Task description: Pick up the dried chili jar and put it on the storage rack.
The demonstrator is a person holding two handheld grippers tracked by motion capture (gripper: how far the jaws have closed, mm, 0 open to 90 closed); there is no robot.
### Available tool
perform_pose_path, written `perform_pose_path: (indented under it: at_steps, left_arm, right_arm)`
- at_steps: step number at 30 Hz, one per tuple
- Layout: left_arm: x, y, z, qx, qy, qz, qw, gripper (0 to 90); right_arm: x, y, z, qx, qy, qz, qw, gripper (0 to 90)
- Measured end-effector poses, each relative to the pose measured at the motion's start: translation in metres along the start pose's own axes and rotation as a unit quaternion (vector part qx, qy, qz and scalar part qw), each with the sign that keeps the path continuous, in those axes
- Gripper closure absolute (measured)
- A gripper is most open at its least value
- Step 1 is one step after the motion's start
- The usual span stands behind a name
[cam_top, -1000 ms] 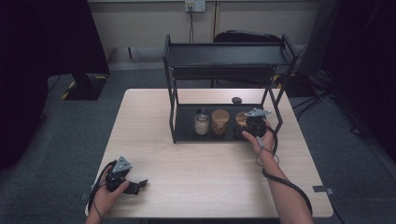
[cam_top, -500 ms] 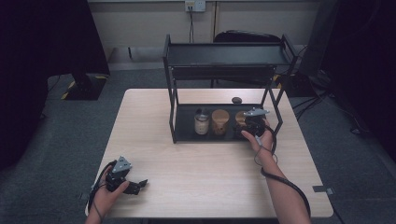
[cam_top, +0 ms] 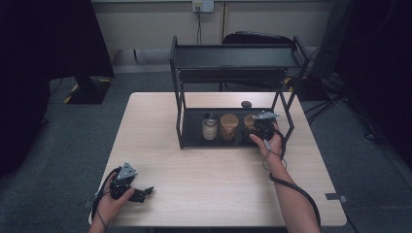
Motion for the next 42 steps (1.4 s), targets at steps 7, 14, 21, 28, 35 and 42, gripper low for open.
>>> perform_pose_path:
  at_steps: [7,14,21,28,35,42]
  left_arm:
    - [0.000,0.000,0.000,0.000,0.000,0.000,1.0000,0.1]
    - [0.000,0.000,0.000,0.000,0.000,0.000,1.0000,0.1]
    - [0.000,0.000,0.000,0.000,0.000,0.000,1.0000,0.1]
    - [0.000,0.000,0.000,-0.001,0.000,0.000,1.0000,0.1]
    - [0.000,0.000,0.000,-0.001,0.001,0.000,1.0000,0.1]
    - [0.000,0.000,0.000,-0.001,0.001,0.000,1.0000,0.1]
  right_arm:
    - [0.000,0.002,0.002,-0.006,0.007,0.010,0.9999,25.3]
    - [0.001,0.000,0.004,-0.014,0.005,0.016,0.9998,25.2]
    - [0.003,-0.001,0.002,-0.020,0.001,0.019,0.9996,21.4]
    - [0.002,-0.004,0.001,-0.025,-0.008,0.027,0.9993,10.3]
    - [0.003,-0.004,-0.003,-0.018,-0.009,0.039,0.9990,4.6]
    - [0.003,-0.005,-0.009,-0.010,-0.006,0.047,0.9988,2.6]
Point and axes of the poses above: each handheld gripper's, and its own axes: z roughly forward along the jaws, x roughly out of its top, y roughly to its right, the point moved 4 cm from there along z, roughly forward along the jaws, and after that the axes turned 8 degrees about z, right-handed, at the moved point
